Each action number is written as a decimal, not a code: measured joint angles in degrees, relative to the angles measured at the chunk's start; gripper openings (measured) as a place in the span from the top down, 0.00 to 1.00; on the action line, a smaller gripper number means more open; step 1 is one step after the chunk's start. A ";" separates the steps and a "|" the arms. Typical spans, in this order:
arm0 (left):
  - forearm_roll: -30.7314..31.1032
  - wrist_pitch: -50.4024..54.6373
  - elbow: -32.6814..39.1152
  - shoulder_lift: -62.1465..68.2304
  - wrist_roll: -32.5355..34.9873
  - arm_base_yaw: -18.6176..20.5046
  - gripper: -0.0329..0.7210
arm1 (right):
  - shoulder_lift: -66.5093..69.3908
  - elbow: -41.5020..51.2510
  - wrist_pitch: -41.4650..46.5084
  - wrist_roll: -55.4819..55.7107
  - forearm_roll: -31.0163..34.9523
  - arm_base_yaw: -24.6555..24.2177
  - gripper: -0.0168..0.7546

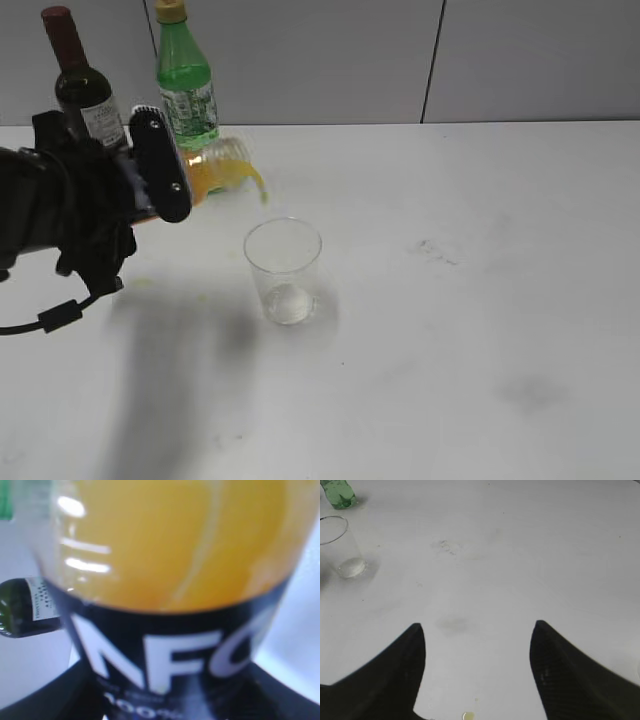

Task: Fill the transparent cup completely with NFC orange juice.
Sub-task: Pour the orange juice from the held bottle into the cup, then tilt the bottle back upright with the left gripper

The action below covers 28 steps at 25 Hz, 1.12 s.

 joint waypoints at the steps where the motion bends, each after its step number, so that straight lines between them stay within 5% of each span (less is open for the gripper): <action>1: 0.00 0.00 0.00 0.72 -0.06 -0.47 0.32 | 0.00 0.00 0.00 0.00 0.00 0.00 0.32; 28: 4.30 -3.06 0.00 5.78 -0.24 -0.95 0.32 | 0.00 0.00 0.00 0.00 0.00 0.00 0.32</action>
